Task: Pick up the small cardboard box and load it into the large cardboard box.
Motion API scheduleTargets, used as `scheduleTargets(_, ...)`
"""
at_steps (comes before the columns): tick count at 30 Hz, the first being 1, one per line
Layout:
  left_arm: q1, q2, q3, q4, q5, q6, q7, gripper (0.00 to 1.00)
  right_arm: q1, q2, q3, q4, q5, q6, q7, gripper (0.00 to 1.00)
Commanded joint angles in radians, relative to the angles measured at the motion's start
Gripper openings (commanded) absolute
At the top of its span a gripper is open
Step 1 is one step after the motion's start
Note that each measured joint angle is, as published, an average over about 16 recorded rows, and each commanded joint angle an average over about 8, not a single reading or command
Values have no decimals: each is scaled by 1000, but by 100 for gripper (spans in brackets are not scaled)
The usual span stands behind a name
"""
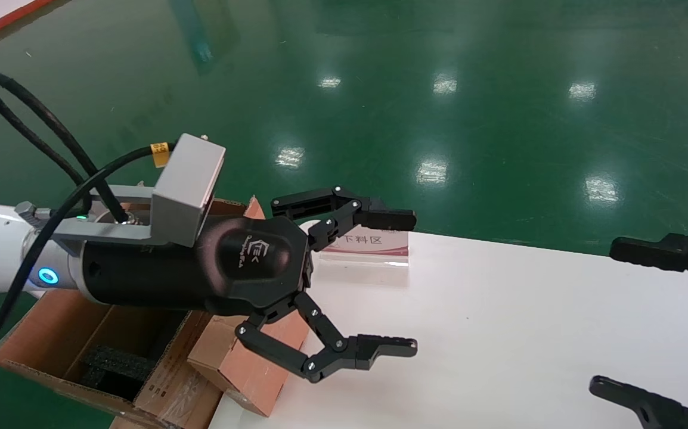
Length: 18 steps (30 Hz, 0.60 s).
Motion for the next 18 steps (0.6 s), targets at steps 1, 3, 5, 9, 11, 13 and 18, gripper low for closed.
scheduleTargets(1, 0, 0, 0, 0, 0, 0, 0, 100, 0, 0, 0, 0, 0, 0, 0, 100)
scheduleTargets(3, 0, 0, 0, 0, 0, 0, 0, 100, 0, 0, 0, 0, 0, 0, 0, 100)
scheduleTargets(5, 0, 0, 0, 0, 0, 0, 0, 100, 0, 0, 0, 0, 0, 0, 0, 100)
scheduleTargets(9, 0, 0, 0, 1, 0, 0, -1, 100, 0, 0, 0, 0, 0, 0, 0, 100)
scheduleTargets(11, 1, -1, 1, 2, 2, -1, -2, 100, 0, 0, 0, 0, 0, 0, 0, 100)
scheduleTargets(13, 2, -5, 5, 2, 12, -6, -6, 100, 0, 0, 0, 0, 0, 0, 0, 100)
scheduleTargets(18, -5, -25, 27, -13, 70, -33, -48, 100, 0, 0, -1, -1, 0, 0, -1, 100)
